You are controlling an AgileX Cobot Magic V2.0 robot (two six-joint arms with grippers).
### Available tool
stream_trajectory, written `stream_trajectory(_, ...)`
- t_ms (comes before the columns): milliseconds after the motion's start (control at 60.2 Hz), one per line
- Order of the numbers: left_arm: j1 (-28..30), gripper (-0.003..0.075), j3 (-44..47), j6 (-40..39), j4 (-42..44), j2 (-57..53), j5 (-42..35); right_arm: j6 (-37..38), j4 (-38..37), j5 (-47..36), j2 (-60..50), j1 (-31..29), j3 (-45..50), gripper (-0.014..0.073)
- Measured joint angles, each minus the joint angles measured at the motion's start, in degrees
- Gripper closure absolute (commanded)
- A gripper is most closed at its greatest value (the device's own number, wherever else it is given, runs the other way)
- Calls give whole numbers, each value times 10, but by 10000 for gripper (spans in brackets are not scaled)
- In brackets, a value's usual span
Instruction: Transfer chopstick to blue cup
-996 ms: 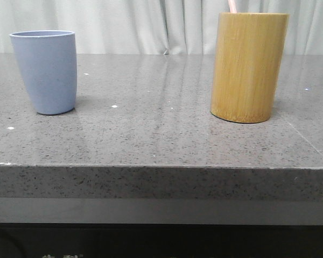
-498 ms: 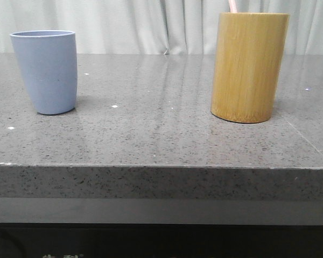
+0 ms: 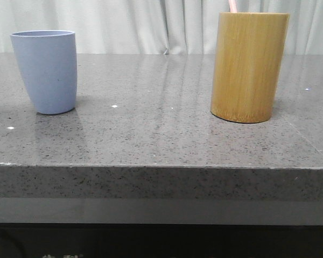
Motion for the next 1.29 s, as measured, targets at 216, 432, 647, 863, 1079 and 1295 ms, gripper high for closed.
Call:
stream_trajectory(216,-35,103,-107,0,0,139,126,0,0,2,0,0,0,-32)
stream_trajectory(432,-42,103,-139,-4,0,228,159,0,0,2,0,0,0,-32)
stream_trajectory(647,-42,196,-141,-5,11,272,162,0,0,2,0,0,0,-32)
stream_trajectory(863,-42,559,-150,-5,13,277,165,0,0,2,0,0,0,-32)
stream_trajectory(1079,-42,739,-172,-5,16,277,173,0,0,2,0,0,0,-32)
stream_trajectory(1295,-46,739,-214,-5,16,277,207,0,0,2,0,0,0,-32)
